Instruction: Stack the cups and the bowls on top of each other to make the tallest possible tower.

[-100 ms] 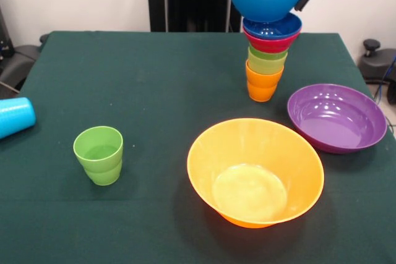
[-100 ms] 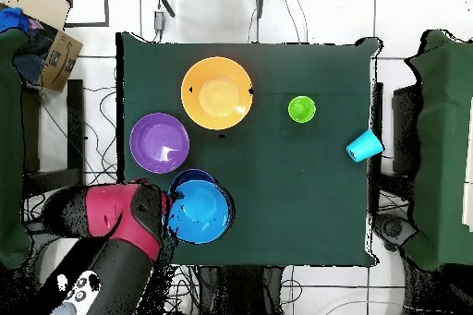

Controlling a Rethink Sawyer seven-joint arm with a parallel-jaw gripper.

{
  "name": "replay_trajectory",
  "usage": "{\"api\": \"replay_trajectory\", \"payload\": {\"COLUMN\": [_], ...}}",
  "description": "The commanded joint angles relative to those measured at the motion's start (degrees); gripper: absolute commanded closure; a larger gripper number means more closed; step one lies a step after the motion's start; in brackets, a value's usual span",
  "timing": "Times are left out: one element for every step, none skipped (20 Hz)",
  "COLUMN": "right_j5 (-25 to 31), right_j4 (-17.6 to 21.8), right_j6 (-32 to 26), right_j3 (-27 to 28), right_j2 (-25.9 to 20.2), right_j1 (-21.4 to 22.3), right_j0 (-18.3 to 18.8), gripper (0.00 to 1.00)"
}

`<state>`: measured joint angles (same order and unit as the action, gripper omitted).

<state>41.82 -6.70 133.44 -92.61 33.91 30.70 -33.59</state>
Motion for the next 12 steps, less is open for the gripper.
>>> {"api": "replay_trajectory", "payload": {"right_j5": [-2.6,-2.6,-2.8,-3.0,-3.3,-3.5,-3.7,-3.7,-3.7,-3.7,-3.5,-3.3], "right_j4": [-1.9,-2.0,-2.1,-2.2,-2.4,-2.6,-2.8,-3.0,-3.1,-3.3,-3.4,-3.5], "right_j6": [11.9,11.8,11.8,11.7,11.7,11.8,11.9,12.0,11.9,11.9,11.6,11.4], "right_j3": [1.9,2.0,2.1,2.2,2.1,2.2,2.3,2.3,2.6,2.7,3.0,3.4], "right_j2": [-3.4,-3.4,-3.5,-3.5,-3.7,-3.7,-3.7,-3.7,-3.7,-3.7,-3.8,-3.8], "right_j1": [-1.3,-1.3,-1.3,-1.3,-1.2,-1.3,-1.4,-1.4,-1.5,-1.6,-1.6,-1.7], "right_j0": [0.9,0.9,0.9,0.9,1.0,0.9,0.8,0.8,0.8,0.8,0.9,1.0], "gripper": [1.0,1.0,1.0,1.0,1.0,1.0,1.0,1.0,1.0,1.0,1.0,1.0]}}
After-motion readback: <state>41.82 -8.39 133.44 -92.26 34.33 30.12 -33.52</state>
